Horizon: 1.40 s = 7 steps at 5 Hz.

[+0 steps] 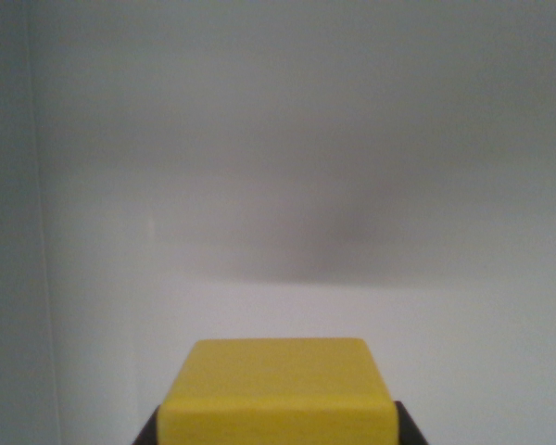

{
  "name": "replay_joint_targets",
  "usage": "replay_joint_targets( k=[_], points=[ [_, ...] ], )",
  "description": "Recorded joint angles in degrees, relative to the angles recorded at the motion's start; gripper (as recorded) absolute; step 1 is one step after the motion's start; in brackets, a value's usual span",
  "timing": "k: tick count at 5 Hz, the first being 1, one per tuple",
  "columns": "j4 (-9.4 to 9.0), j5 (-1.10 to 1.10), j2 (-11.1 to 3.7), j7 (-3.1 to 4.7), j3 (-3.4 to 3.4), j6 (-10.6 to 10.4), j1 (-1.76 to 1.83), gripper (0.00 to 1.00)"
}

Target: Pick yellow cube

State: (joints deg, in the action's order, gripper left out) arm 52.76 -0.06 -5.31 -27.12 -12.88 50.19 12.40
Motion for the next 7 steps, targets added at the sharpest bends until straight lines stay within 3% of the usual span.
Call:
replay_joint_targets(
  k=[1, 2, 3, 4, 5, 6, 7],
  points=[
    [0.00, 0.00, 0.00, 0.00, 0.00, 0.00, 0.00, 1.00],
    [1.70, 0.20, 0.80, 0.11, 0.02, 2.48, -0.06, 1.00],
    [1.70, 0.20, 0.80, 0.11, 0.02, 2.48, -0.06, 1.00],
    [3.50, 0.41, 1.65, 0.24, 0.03, 5.11, -0.12, 1.00],
    [3.50, 0.41, 1.65, 0.24, 0.03, 5.11, -0.12, 1.00],
    [5.22, 0.62, 2.46, 0.35, 0.05, 7.62, -0.17, 1.00],
    [5.22, 0.62, 2.46, 0.35, 0.05, 7.62, -0.17, 1.00]
  ],
)
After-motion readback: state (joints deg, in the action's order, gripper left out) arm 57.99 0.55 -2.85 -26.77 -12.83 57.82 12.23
